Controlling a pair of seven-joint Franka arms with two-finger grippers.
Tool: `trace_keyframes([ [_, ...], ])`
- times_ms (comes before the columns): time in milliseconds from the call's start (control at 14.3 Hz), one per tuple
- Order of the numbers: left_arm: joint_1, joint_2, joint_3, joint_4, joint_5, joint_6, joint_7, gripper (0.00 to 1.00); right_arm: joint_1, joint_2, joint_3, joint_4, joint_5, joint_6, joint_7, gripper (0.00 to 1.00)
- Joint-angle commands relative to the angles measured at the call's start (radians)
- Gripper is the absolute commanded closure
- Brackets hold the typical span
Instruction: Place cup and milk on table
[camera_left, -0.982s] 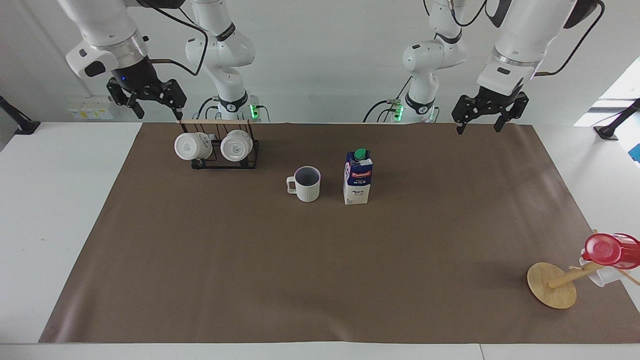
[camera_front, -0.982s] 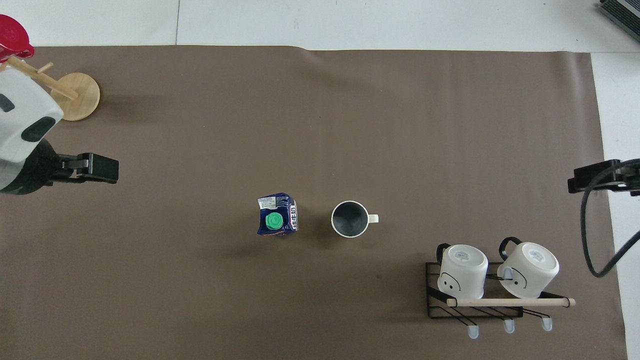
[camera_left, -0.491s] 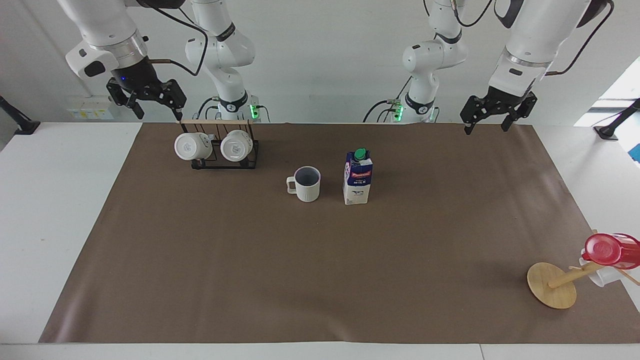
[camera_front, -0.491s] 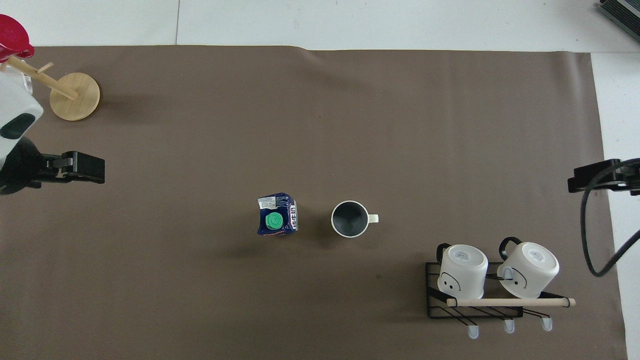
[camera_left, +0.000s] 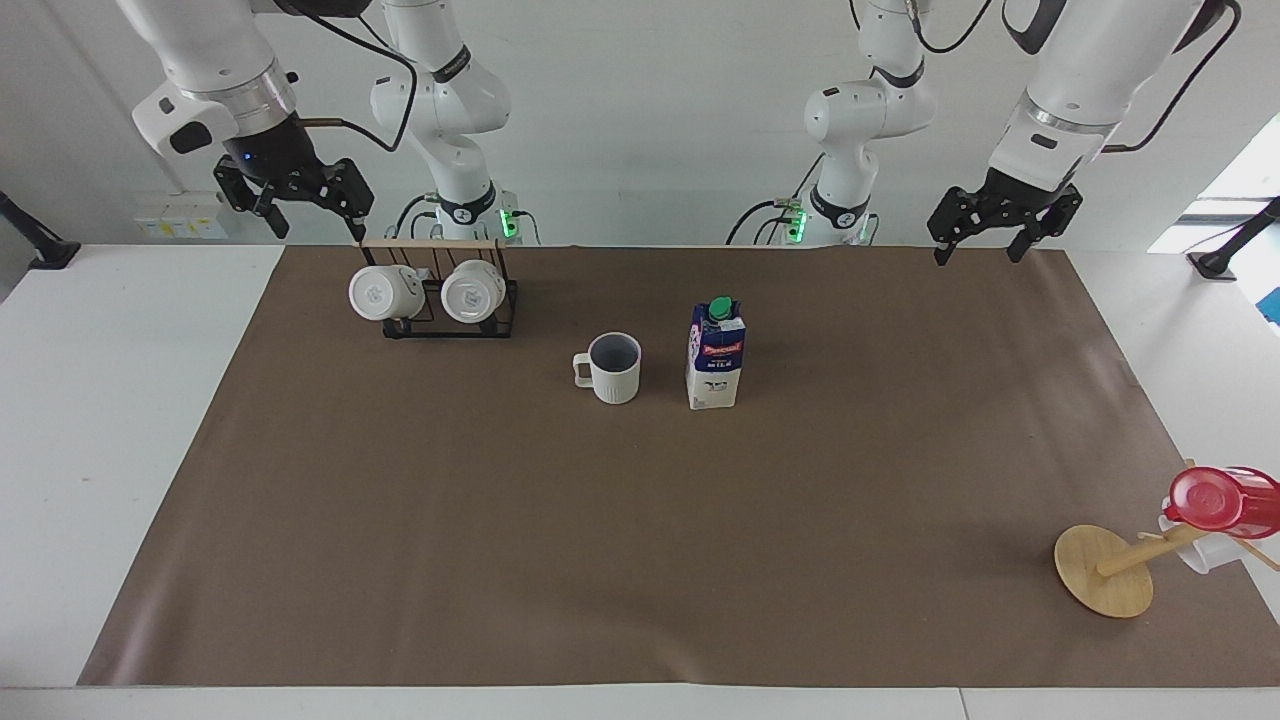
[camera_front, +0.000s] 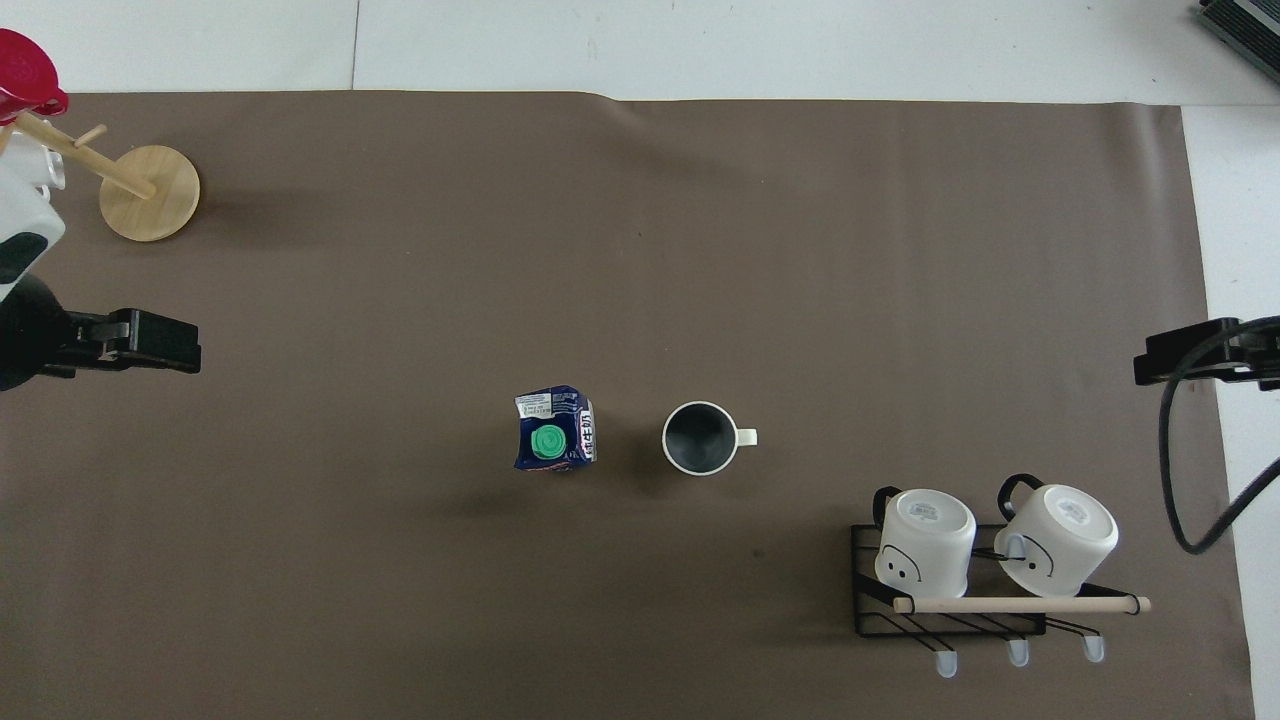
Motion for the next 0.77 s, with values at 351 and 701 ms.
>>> trace_keyframes([
  [351,-0.171,-0.009,0.143,0.013,-0.014,-0.029,0.000,0.00,0.004,-0.013,-0.011,-0.013,0.002,0.016,0.014,0.00],
  [701,-0.182,-0.009,0.187,0.015,-0.012,-0.034,0.000,0.00,0.004,-0.012,-0.009,-0.013,0.002,0.020,0.015,0.00],
])
